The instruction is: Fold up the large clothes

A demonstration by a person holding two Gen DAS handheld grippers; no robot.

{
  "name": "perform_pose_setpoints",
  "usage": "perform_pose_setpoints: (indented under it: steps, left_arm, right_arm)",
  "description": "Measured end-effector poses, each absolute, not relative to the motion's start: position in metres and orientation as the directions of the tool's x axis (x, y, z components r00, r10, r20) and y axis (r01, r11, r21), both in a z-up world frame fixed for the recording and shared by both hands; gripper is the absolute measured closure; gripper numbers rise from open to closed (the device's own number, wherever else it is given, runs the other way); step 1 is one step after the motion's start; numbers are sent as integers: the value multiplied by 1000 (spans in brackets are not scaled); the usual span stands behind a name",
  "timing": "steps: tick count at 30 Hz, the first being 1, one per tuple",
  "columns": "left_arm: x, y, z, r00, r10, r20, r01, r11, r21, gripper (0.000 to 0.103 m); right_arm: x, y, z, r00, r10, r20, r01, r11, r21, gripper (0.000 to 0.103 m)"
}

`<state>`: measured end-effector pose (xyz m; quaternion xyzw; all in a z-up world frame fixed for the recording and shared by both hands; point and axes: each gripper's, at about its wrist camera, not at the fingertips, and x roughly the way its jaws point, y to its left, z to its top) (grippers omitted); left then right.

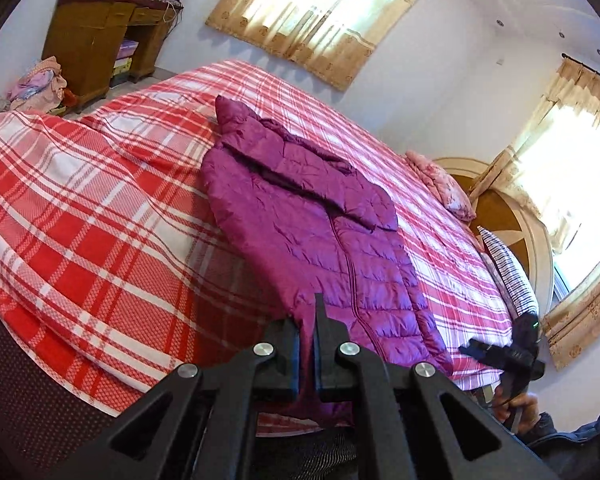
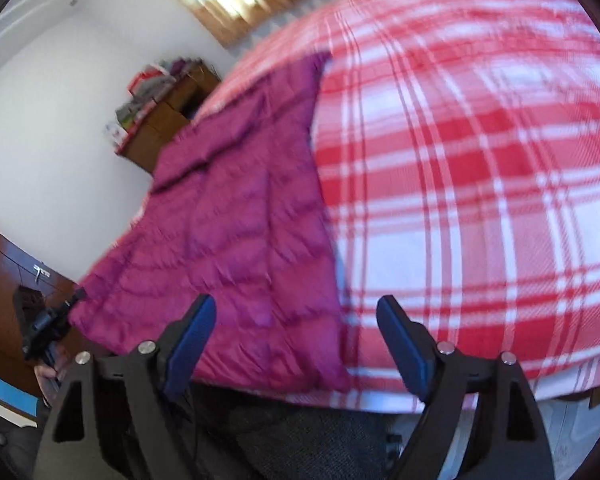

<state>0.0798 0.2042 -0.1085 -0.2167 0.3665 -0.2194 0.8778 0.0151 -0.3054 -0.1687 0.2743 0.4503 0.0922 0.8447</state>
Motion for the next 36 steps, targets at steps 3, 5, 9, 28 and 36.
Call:
perform_pose_setpoints:
  steps: [3,5,9,28,36]
  left_arm:
    - [82,202,-108,632,-547,-549,231,809,-540,100]
    - [83,199,-109,628,-550,-550,236,808,-539,100]
    - [84,199,-110,627,-564,-538,239,796,-556,100]
    - [53,203,-21,690,-661,-295,428,701,-570,100]
    - [133,209,2,750,-589,-300,355,741,-570,100]
  right_arm:
    - [20,-297,-192,510,437,-741,89,830,551,25]
    - [24,-288,-206,459,461,-760,76,831,550,46]
    - [23,-270,-212,429,461,-777,17,856,517,89]
    - [-30,-298,-38,772,531,-349,-253,760,598,92]
    - [34,-301,-4,817,478,-324,-262,807,530,92]
